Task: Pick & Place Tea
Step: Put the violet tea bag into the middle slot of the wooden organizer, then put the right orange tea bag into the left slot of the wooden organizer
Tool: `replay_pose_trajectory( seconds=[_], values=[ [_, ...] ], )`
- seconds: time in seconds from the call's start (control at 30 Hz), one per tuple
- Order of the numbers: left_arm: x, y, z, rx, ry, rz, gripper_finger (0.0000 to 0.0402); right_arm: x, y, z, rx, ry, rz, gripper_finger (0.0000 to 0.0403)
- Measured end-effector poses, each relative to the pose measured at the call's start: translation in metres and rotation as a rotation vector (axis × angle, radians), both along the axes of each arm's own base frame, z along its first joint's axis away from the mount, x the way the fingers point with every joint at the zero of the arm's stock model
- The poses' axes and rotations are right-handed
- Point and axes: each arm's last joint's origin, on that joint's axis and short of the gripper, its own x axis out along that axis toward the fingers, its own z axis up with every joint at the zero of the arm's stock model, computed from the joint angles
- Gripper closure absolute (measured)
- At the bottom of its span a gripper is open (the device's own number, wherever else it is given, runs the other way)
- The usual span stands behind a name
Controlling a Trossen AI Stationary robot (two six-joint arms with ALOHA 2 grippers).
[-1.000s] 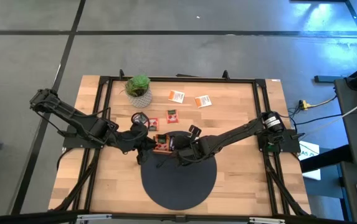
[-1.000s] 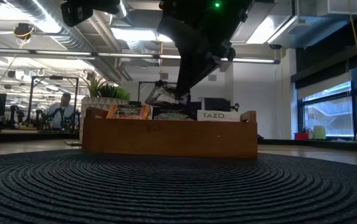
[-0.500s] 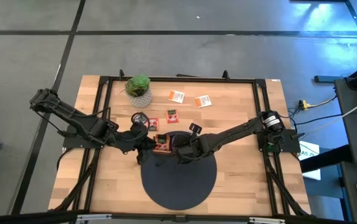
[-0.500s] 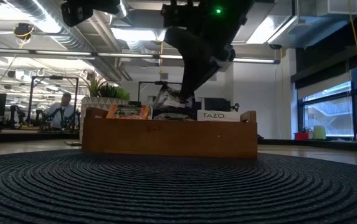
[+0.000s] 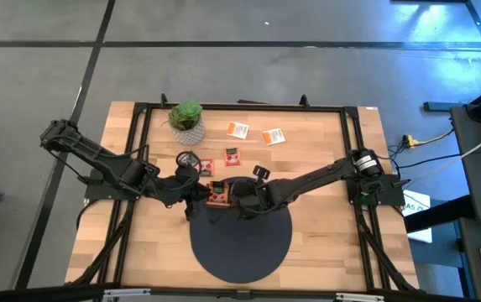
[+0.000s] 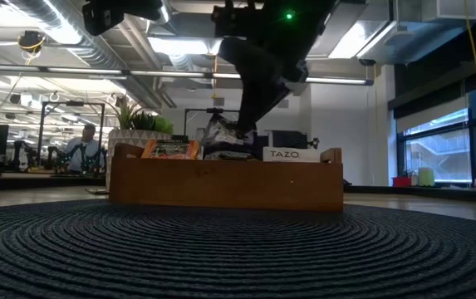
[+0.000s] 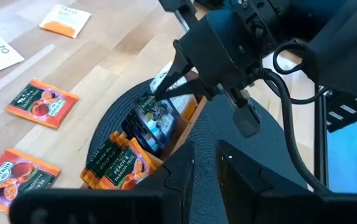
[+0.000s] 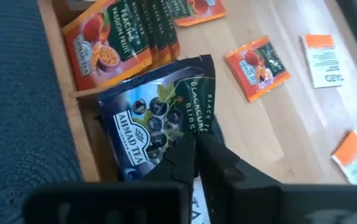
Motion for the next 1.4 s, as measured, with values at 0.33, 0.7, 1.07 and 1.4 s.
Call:
replay_pose_trajectory(
  seconds=[0.33, 0.7, 1.07, 1.4],
  values=[
    [0.000, 0.000, 0.000, 0.004, -0.002, 0.005, 0.0338, 0.001, -0.011, -0.001, 0.033, 0.012, -0.035, 0.0293],
    [-0.001, -0.002, 0.000, 0.023, 0.004, -0.020, 0.0342, 0.004, -0.015, 0.014, 0.035, 0.026, -0.058, 0.0267],
    [0.002, 0.005, -0.001, 0.047, -0.011, 0.073, 0.0341, 0.007, -0.010, 0.098, 0.116, 0.060, 0.153, 0.0267],
    [0.008, 0.026, -0.002, 0.032, 0.012, 0.140, 0.0341, -0.004, -0.073, 0.106, 0.263, 0.122, 0.270, 0.0267]
  ],
)
